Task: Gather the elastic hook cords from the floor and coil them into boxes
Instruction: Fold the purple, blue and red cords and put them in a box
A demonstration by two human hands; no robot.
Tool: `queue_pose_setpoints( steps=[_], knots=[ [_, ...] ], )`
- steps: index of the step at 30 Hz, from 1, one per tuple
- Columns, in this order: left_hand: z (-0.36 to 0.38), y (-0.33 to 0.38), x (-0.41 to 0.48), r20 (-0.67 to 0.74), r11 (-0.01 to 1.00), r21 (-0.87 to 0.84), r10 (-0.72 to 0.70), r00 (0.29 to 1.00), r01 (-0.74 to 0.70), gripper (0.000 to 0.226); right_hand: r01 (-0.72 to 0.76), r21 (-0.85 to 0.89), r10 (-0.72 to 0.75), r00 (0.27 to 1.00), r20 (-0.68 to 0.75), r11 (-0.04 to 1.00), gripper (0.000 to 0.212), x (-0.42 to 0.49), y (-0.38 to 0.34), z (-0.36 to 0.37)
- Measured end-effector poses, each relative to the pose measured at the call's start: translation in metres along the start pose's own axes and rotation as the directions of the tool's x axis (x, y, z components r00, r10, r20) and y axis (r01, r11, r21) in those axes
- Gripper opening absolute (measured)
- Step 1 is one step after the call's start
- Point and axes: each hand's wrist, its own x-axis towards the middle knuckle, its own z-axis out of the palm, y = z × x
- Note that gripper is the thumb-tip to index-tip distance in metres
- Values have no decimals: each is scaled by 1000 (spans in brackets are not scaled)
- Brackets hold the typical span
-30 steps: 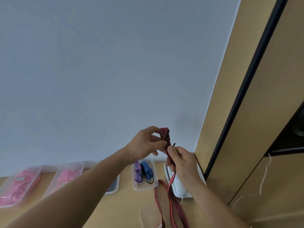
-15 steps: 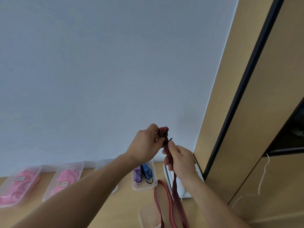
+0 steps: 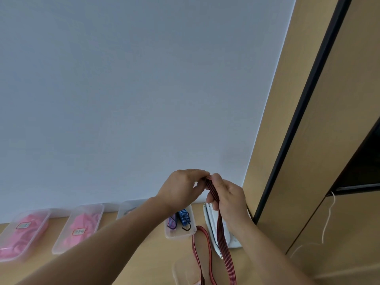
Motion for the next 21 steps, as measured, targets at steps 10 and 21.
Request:
queue_pose_setpoints(
  steps=[10, 21],
  knots=[
    [-15, 15, 14, 552, 276, -714, -344, 760, 644, 33, 120, -18, -120, 993, -17, 993, 28, -2, -5, -4],
    [-15, 15, 16, 309, 473, -711, -455, 835, 521, 27, -21, -23, 20, 999, -48, 1000, 44, -4, -2, -5]
  ],
)
